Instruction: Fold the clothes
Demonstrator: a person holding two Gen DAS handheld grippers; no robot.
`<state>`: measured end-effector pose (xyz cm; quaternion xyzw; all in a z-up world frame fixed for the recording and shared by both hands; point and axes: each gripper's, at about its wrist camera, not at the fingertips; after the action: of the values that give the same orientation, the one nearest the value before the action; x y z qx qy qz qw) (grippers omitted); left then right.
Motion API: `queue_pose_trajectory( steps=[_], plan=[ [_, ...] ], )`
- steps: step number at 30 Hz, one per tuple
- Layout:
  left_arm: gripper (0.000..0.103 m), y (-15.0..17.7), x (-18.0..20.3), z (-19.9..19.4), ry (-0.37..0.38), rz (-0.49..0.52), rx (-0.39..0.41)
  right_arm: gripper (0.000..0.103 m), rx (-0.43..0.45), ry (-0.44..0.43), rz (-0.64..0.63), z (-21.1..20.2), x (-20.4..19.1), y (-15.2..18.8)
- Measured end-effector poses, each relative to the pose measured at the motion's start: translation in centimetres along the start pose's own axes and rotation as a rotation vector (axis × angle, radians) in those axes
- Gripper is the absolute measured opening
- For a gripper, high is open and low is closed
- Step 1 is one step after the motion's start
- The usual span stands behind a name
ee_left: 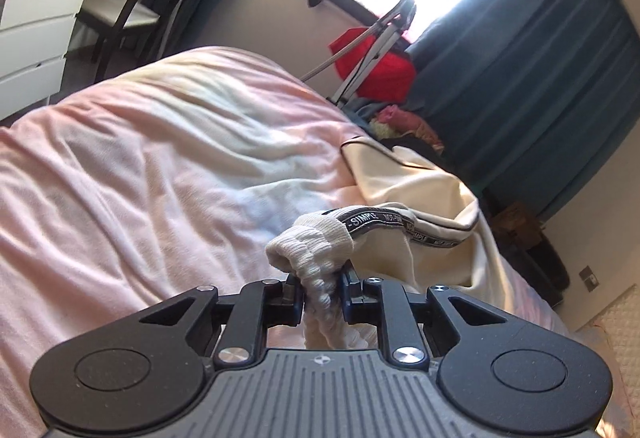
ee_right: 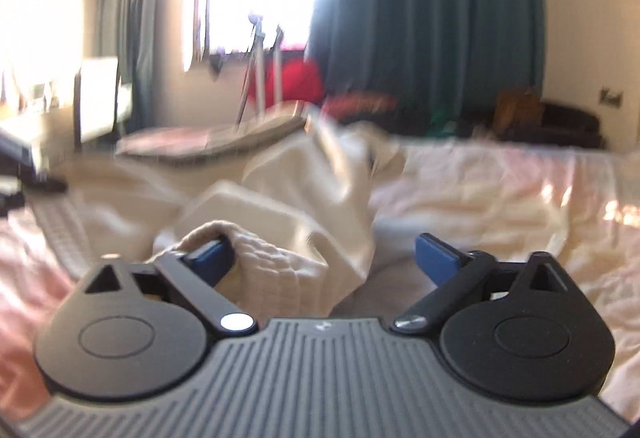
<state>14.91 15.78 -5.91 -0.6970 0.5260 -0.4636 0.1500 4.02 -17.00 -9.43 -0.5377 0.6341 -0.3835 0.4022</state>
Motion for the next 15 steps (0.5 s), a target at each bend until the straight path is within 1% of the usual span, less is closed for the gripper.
queue_pose_trajectory(
  steps=[1,4,6,7,8,9,10,13,15],
  plan=[
    [0.020,0.0,-0.2,0.2,-0.002,-0.007,-0.005,0.067,-0.035,-0.002,0.014,0.3,0.0,0.2],
    [0.022,0.1,-0.7,0.6,-0.009,-0.014,-0.015,0.057,-0.142,-0.006,0.054,1.1,0.1,0.8],
    [0.023,0.0,-0.8,0.8,-0.016,-0.012,-0.019,0.057,-0.213,-0.010,0.081,1.7,0.2,1.2],
    [0.024,-0.1,-0.8,0.9,-0.015,-0.009,-0.017,0.052,-0.246,-0.011,0.094,2.0,0.3,1.3],
    [0.024,-0.1,-0.8,0.9,-0.011,-0.004,-0.013,0.044,-0.251,-0.019,0.100,2.0,0.3,1.2],
    [0.024,-0.1,-0.7,0.8,-0.007,0.002,-0.008,0.020,-0.256,-0.026,0.105,2.1,0.3,1.1],
    [0.024,-0.1,-0.6,0.6,-0.003,0.004,-0.003,0.020,-0.258,-0.034,0.109,2.0,0.3,0.9],
    [0.024,0.0,-0.3,0.2,0.008,0.006,0.012,0.020,-0.186,-0.057,0.074,-0.1,-0.4,-0.2],
    [0.024,-0.1,0.2,-0.6,0.022,0.028,0.033,0.020,-0.140,-0.082,0.066,-1.7,-0.5,-1.2]
  ],
)
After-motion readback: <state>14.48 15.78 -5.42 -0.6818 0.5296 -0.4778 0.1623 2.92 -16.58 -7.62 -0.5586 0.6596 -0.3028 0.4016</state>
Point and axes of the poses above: each gripper's, at about its wrist camera, not at the fingertips, and z roughly the way its jaws point, x to its right, y to its underside, and after that the axes turned 6 degrees about z, right-handed
